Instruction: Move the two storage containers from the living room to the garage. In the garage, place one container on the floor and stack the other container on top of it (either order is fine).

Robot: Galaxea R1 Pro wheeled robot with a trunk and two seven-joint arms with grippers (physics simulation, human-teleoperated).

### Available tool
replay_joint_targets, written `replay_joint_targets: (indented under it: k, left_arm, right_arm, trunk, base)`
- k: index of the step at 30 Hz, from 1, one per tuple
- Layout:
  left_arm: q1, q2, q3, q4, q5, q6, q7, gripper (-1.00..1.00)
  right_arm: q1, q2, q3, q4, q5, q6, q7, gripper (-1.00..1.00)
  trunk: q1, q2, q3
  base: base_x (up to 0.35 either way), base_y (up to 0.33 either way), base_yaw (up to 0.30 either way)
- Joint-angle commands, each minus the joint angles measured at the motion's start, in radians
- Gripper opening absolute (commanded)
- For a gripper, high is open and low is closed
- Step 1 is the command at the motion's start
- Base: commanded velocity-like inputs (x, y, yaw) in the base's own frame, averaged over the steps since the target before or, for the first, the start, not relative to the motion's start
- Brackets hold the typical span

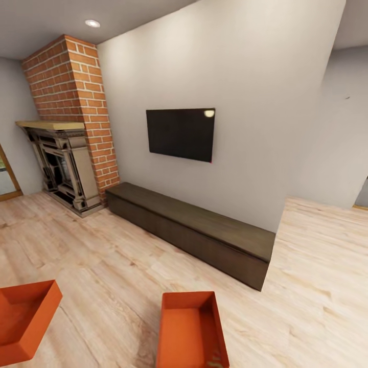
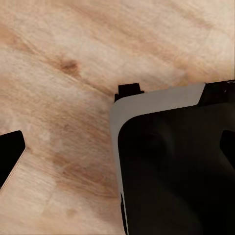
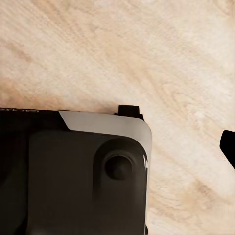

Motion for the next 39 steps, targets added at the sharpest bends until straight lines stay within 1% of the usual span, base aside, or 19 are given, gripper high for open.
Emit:
replay_joint_targets:
  k: [1,17,31,39]
  left_arm:
    - [0.0,0.0,-0.001,-0.001,-0.01,0.001,-0.002,1.0]
    - [0.0,0.0,-0.001,-0.001,-0.01,0.001,-0.002,1.0]
    - [0.0,0.0,-0.001,-0.001,-0.01,-0.004,-0.002,1.0]
    - [0.0,0.0,-0.001,-0.001,-0.01,-0.004,-0.002,1.0]
  right_arm:
    - [-0.001,0.0,0.0,0.001,0.001,-0.003,0.003,1.0]
    - [-0.001,0.0,0.0,0.001,0.001,-0.003,0.004,1.0]
    - [0.0,0.0,0.0,0.001,0.001,-0.003,0.003,1.0]
    - [0.0,0.0,0.0,0.001,0.001,-0.003,0.003,1.0]
  trunk:
    - [0.001,-0.001,-0.001]
    - [0.001,-0.001,-0.001]
    - [0.001,-0.001,-0.001]
    - [0.001,-0.001,0.001]
  base:
    - [0.345,0.0,0.0]
    - [0.343,0.0,0.0]
    - [0.029,0.0,-0.002]
    - [0.001,0.0,-0.143]
